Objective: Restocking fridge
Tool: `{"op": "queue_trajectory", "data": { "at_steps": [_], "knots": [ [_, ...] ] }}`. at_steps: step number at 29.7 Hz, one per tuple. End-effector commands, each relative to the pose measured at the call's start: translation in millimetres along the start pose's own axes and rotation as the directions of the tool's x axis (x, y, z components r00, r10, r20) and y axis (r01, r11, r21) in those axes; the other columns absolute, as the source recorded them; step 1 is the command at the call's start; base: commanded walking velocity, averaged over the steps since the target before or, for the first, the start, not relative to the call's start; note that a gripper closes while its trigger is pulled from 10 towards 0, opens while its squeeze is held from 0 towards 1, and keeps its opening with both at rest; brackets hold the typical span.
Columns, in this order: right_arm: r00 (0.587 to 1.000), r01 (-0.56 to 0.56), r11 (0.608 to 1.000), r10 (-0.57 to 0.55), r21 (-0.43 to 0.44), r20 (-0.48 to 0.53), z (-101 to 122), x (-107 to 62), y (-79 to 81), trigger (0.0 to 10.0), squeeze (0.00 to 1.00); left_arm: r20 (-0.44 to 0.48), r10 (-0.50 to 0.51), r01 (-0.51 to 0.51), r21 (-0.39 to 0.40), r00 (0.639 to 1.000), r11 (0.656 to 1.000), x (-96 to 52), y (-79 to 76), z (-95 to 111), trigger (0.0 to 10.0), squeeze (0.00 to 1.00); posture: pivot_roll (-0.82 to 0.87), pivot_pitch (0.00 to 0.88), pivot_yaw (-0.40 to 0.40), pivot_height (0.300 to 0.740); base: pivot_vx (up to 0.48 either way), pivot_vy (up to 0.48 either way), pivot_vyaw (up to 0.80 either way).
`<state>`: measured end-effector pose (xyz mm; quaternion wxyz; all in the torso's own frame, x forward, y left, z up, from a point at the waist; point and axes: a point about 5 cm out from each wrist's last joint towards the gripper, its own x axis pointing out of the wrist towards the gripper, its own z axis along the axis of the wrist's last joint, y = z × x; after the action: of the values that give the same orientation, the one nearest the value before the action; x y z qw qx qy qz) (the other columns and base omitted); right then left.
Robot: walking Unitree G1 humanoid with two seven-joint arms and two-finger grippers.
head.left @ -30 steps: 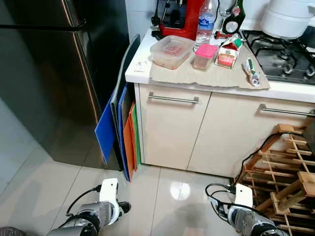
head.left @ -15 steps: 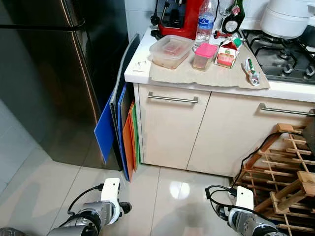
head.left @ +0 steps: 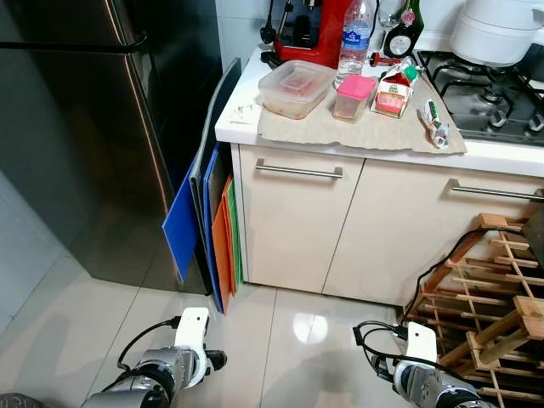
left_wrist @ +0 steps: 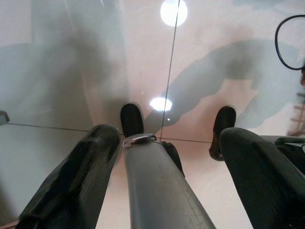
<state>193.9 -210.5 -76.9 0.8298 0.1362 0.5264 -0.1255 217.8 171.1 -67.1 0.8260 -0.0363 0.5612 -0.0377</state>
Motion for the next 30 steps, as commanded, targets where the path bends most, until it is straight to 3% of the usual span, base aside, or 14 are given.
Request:
{"op": "queue_trajectory", "data": {
  "at_steps": [1,7,11,13,16,19,23,24,25,26,27,28,29,30],
  "knots": [
    [1.0,0.004,1.0,-0.004,-0.014,0.01,5.2,-0.5,-0.3,10.0,0.0,0.025,0.002,-0.002,0.023,1.0,1.0,-1.5,1.1,8.3,10.0,0.0,0.08,0.0,-0.006,0.74,0.0,0.0,0.0],
    [1.0,0.007,0.999,-0.007,-0.031,0.009,5.2,-0.5,-0.8,10.0,0.0,0.025,0.003,-0.005,0.063,1.0,0.998,-1.7,1.9,9.0,10.0,0.0,0.08,0.0,-0.004,0.74,0.0,0.0,0.0],
    [1.0,0.007,0.998,-0.006,-0.064,0.009,5.5,-0.6,-1.1,10.0,0.0,0.046,0.033,-0.04,0.153,0.998,0.987,-2.4,4.7,12.6,10.0,0.0,0.08,0.0,-0.001,0.74,0.0,0.0,0.0],
    [0.999,0.005,0.979,0.002,-0.202,0.036,9.7,-0.9,-1.9,10.0,0.0,0.105,0.029,-0.055,0.246,0.994,0.968,-3.1,5.3,18.7,10.0,0.0,0.07,0.0,0.006,0.74,0.0,0.0,0.0],
    [0.996,0.021,0.96,0.005,-0.28,0.094,15.1,-1.4,-1.9,10.0,0.0,0.169,-0.003,-0.056,0.342,0.986,0.938,-4.3,3.2,25.8,10.0,0.0,0.07,0.0,0.008,0.74,0.0,0.0,0.0],
    [0.989,0.005,0.964,0.034,-0.265,0.144,17.9,-1.8,0.6,10.0,0.0,0.242,-0.06,-0.026,0.337,0.968,0.941,-5.6,-1.1,31.5,10.0,0.0,0.07,0.0,0.01,0.74,0.0,0.0,0.0],
    [0.954,0.122,0.903,0.009,-0.412,0.301,33.9,-5.4,1.1,10.0,0.0,0.339,-0.101,-0.015,0.324,0.935,0.946,-8.5,-4.5,39.7,10.0,0.0,0.07,0.0,0.016,0.74,0.0,0.0,0.0],
    [0.924,0.169,0.879,0.016,-0.447,0.381,41.0,-8.0,3.1,10.0,0.0,0.384,-0.126,0.004,0.305,0.914,0.952,-10.2,-6.4,43.3,10.0,0.0,0.07,0.0,0.018,0.74,0.0,0.0,0.0],
    [0.866,0.195,0.87,0.065,-0.453,0.496,64.0,-14.6,30.3,10.0,0.0,0.461,-0.195,0.041,0.323,0.866,0.945,-17.2,-21.4,68.6,10.0,0.0,0.06,0.0,0.02,0.74,0.0,0.0,0.0],
    [0.866,0.195,0.87,0.065,-0.453,0.496,64.0,-14.6,30.3,10.0,0.0,0.461,-0.195,0.041,0.323,0.866,0.945,-17.2,-21.4,68.6,10.0,0.0,0.06,0.0,0.02,0.74,0.0,0.0,0.0],
    [0.714,0.215,0.88,0.154,-0.424,0.683,103.7,-38.0,74.7,10.0,0.0,0.645,-0.354,0.083,0.412,0.677,0.907,-53.4,-67.3,140.6,10.0,0.0,0.06,0.0,0.021,0.74,0.0,0.0,0.0],
    [0.635,0.224,0.89,0.174,-0.396,0.752,118.1,-51.0,87.0,10.0,0.0,0.697,-0.412,0.093,0.447,0.586,0.89,-71.6,-84.0,161.9,10.0,0.0,0.06,0.0,0.022,0.74,0.0,0.0,0.0],
    [0.635,0.224,0.89,0.174,-0.396,0.752,118.1,-51.0,87.0,10.0,0.0,0.697,-0.412,0.093,0.447,0.586,0.89,-71.6,-84.0,161.9,10.0,0.0,0.06,0.0,0.022,0.74,0.0,0.0,0.0],
    [0.571,0.233,0.899,0.183,-0.372,0.8,128.3,-61.4,92.0,10.0,0.0,0.735,-0.438,0.088,0.463,0.518,0.882,-84.7,-93.0,173.9,10.0,0.0,0.06,0.0,0.022,0.74,0.0,0.0,0.0]
  ]
}}
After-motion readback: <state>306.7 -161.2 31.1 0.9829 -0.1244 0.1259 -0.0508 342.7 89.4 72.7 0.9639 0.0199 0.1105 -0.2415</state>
